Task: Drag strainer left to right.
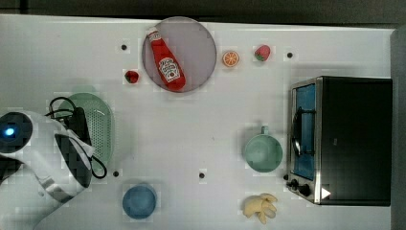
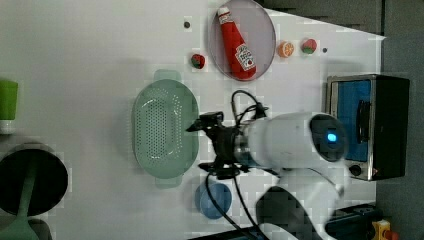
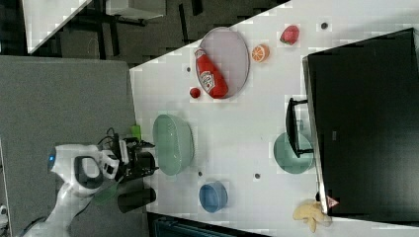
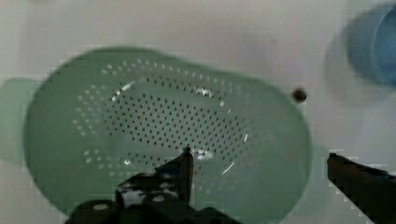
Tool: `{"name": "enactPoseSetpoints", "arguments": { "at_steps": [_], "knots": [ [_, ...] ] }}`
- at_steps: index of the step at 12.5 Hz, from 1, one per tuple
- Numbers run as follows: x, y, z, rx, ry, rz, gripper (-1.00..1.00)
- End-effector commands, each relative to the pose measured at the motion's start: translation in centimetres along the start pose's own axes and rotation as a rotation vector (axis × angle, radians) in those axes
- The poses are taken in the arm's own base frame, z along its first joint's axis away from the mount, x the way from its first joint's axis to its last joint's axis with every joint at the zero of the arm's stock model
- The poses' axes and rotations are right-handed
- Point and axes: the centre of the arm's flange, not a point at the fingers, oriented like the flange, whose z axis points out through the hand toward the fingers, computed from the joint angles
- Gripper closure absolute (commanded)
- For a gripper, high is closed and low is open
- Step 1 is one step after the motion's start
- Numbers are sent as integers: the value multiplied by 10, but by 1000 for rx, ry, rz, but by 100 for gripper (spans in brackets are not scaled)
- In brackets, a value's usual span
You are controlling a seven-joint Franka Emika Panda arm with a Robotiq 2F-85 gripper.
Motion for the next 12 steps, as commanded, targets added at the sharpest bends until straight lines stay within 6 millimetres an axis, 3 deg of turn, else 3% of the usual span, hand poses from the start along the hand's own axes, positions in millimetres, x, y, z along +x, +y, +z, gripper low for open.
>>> {"name": "enactPoseSetpoints", "arguments": {
  "at_steps": [1, 5, 7, 12],
  "knots": [
    [24, -20, 41, 4, -30, 155, -100],
    [43, -36, 103, 51, -98, 199, -100],
    [54, -36, 123, 40, -80, 202, -100],
    [85, -29, 136, 23, -33, 239, -100]
  ]
}}
